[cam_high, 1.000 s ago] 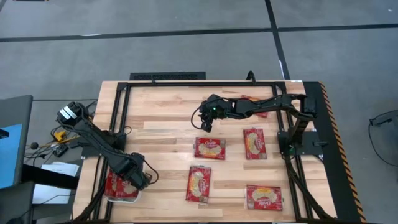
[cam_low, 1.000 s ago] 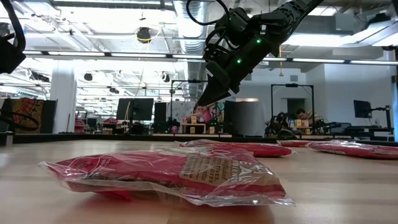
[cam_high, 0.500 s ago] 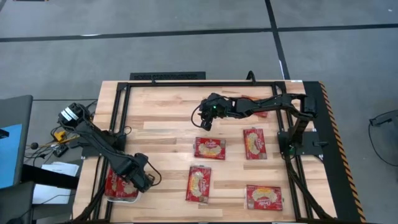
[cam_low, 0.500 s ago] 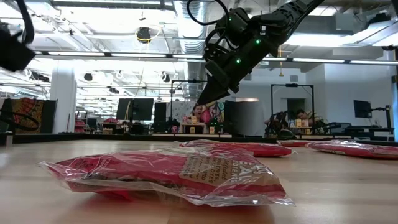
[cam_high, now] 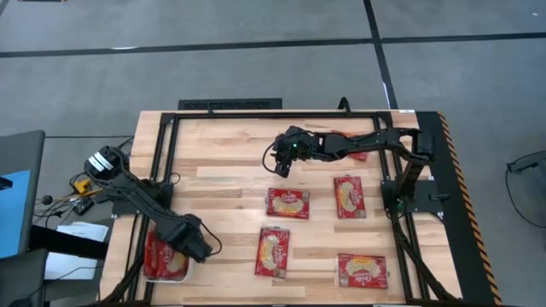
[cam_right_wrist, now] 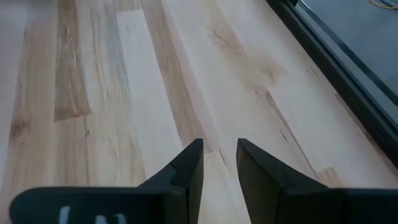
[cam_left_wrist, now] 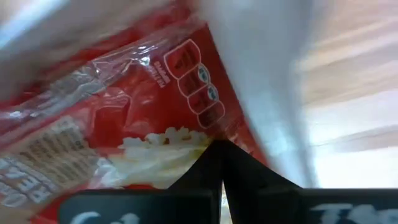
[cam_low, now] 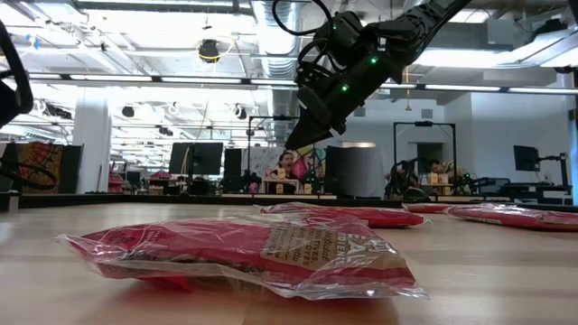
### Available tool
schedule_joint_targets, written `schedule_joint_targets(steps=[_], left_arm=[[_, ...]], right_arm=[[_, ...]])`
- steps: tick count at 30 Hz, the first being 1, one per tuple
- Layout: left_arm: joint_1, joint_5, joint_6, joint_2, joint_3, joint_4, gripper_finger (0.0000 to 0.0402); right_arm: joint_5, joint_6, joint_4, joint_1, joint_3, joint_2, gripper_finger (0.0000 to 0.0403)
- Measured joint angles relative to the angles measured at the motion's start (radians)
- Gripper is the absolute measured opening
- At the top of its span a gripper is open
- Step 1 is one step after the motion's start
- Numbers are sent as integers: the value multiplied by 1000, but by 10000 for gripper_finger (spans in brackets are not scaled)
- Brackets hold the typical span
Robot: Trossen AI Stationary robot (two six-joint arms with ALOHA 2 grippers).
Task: Sort popcorn bags into baskets
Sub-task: Put the red popcorn bag into the white bin
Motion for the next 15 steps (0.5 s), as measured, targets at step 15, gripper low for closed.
schedule_joint_targets(steps=[15], left_arm=[[6, 131, 49, -2, 21, -189, 2]], right_arm=[[0, 1, -2, -1, 0, 0, 120]])
